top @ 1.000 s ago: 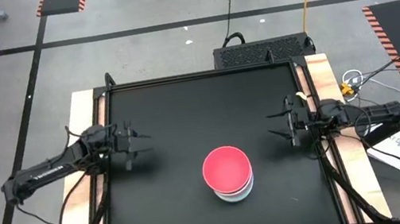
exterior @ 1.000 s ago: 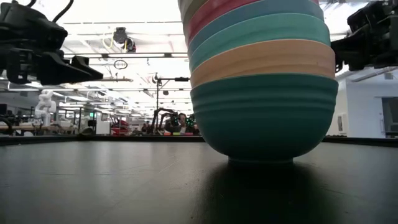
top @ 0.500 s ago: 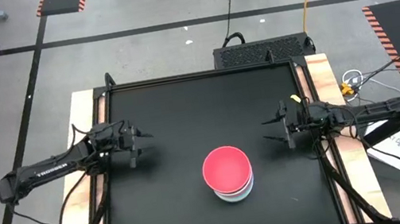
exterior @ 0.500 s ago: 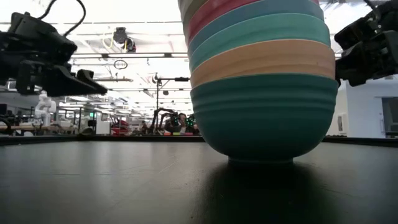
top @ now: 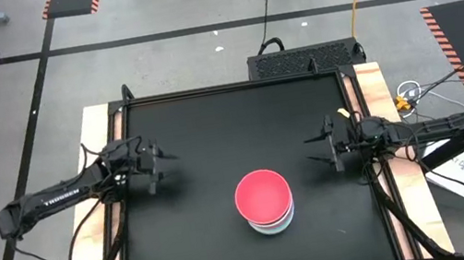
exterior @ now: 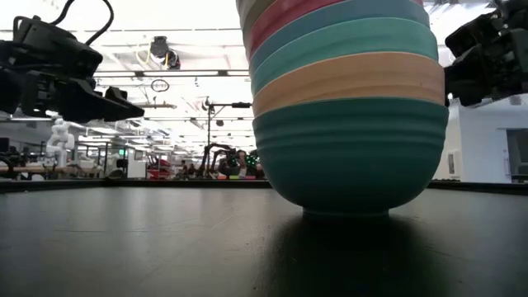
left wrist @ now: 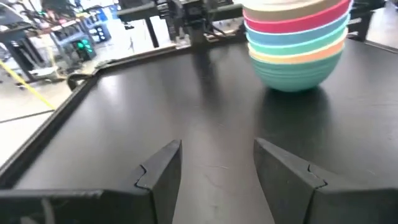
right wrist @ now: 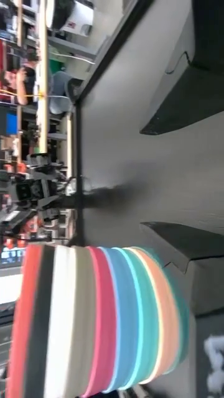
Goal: Nest bowls inside each other
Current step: Return to Home Position
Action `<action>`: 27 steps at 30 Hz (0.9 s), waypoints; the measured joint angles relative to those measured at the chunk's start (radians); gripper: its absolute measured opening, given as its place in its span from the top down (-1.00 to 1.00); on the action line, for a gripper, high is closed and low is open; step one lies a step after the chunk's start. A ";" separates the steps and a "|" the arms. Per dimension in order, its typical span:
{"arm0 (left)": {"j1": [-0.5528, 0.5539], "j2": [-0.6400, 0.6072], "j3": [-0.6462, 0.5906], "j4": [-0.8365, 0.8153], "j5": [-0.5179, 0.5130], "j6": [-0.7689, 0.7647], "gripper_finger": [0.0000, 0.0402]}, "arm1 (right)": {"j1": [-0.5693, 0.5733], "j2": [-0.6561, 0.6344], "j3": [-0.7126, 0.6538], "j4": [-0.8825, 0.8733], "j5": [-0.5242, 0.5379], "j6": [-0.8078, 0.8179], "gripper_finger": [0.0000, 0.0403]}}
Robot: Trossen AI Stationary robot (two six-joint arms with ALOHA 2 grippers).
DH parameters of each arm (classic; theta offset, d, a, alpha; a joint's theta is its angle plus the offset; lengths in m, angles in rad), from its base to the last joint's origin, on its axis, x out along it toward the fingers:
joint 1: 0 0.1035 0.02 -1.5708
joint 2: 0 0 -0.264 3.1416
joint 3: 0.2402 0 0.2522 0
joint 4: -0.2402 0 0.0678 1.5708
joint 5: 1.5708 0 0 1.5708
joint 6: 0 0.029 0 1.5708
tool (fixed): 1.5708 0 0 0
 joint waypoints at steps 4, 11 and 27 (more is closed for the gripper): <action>0.053 -0.029 0.000 0.007 0.016 -0.006 0.00 | 0.000 0.000 0.000 0.043 0.000 -0.003 -0.17; 0.134 -0.114 0.000 0.025 0.062 -0.065 0.00 | 0.000 0.000 0.000 0.072 0.001 -0.023 -0.17; 0.161 -0.174 0.001 0.083 0.092 -0.236 0.00 | 0.000 0.000 0.000 0.198 0.002 0.084 -0.17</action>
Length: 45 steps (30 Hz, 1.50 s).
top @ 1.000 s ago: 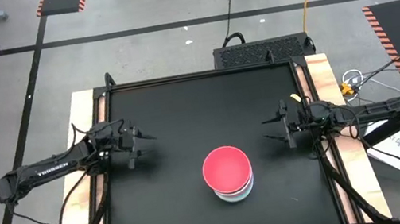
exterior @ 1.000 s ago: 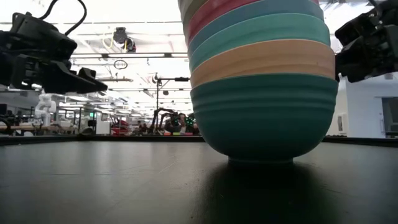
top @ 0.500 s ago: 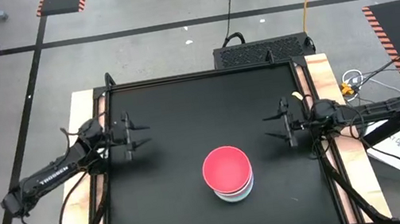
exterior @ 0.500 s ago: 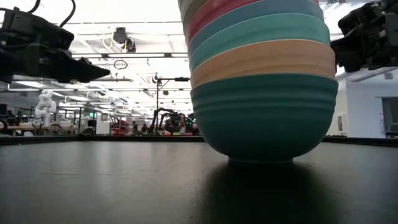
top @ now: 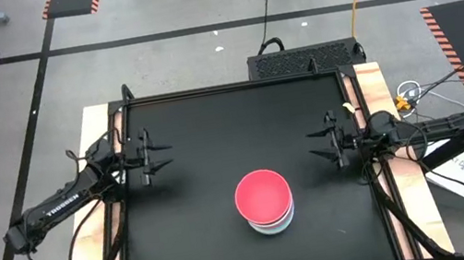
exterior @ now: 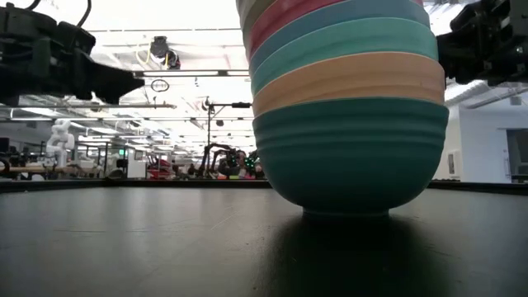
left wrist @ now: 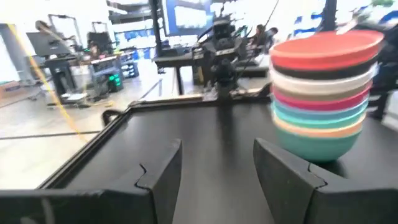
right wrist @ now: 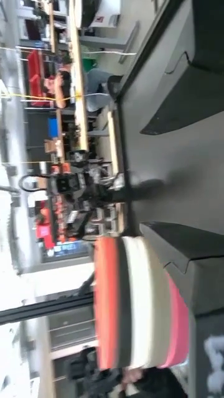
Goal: Nest bowls inside each other
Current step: Return to Home Position
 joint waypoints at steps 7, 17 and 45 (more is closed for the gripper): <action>0.000 0.000 0.073 0.007 0.117 -0.052 0.00 | 0.000 0.000 0.000 0.095 0.000 0.028 -0.17; 0.000 0.001 0.091 -0.032 0.189 -0.055 0.00 | 0.000 0.000 0.000 0.089 0.000 0.021 -0.17; -0.021 0.002 0.168 -0.415 0.163 0.192 0.00 | 0.002 0.001 0.021 -0.038 0.167 0.003 -0.17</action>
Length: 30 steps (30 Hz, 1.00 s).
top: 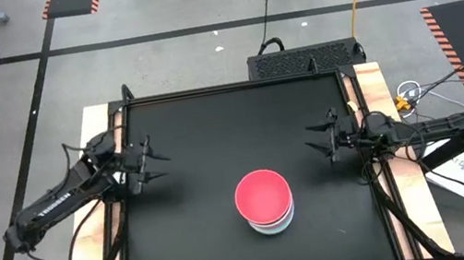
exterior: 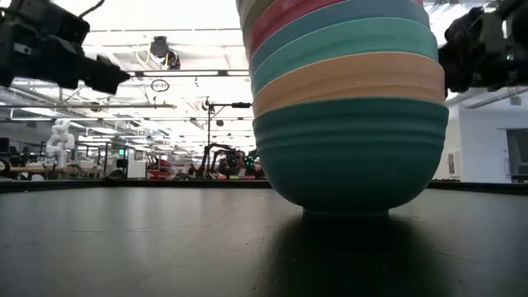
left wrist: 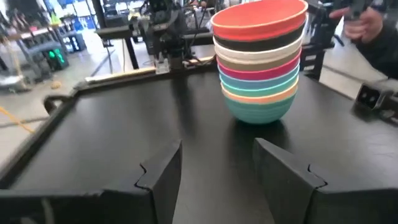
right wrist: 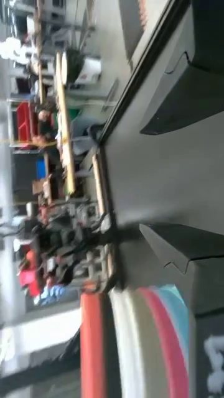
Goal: Nest bowls inside each other
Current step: Return to Home Position
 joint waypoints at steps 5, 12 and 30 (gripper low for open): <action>-0.007 0.000 0.061 -0.071 -0.041 0.092 0.00 | 0.000 0.000 0.020 -0.036 0.045 -0.031 -0.17; 0.053 0.000 0.016 -0.070 0.035 0.160 0.00 | 0.000 0.000 0.020 -0.093 0.046 -0.033 -0.17; 0.267 0.000 -0.168 0.149 0.505 0.118 0.00 | 0.000 0.000 0.021 -0.146 0.043 0.018 -0.17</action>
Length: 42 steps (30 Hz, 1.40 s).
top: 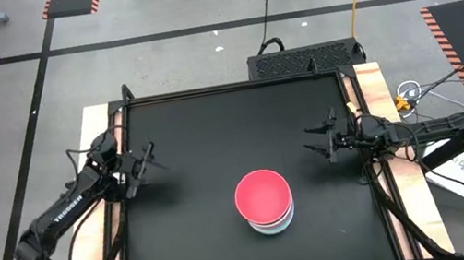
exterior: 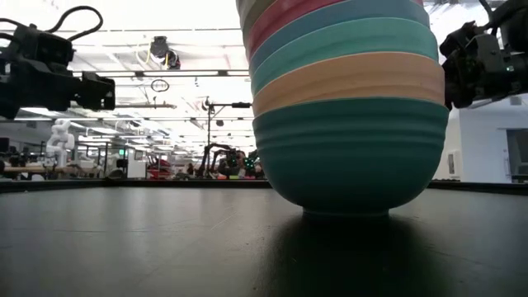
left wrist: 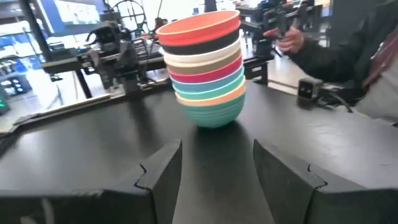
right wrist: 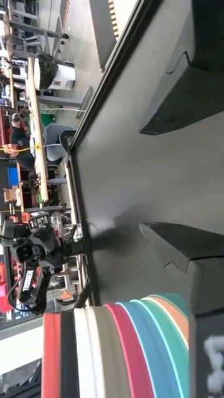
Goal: Nest bowls inside each other
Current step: Return to Home Position
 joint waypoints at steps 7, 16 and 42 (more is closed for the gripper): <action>-0.044 0.002 0.000 0.029 -0.149 -0.061 0.00 | 0.000 0.000 0.000 0.004 0.000 0.000 -0.17; -0.398 0.007 0.000 0.064 -0.366 -0.138 0.00 | 0.000 0.000 0.000 0.026 0.000 -0.005 -0.17; -0.954 0.005 -0.002 0.047 -1.311 -0.191 0.00 | 0.001 0.000 0.000 0.031 -0.163 -0.039 -0.17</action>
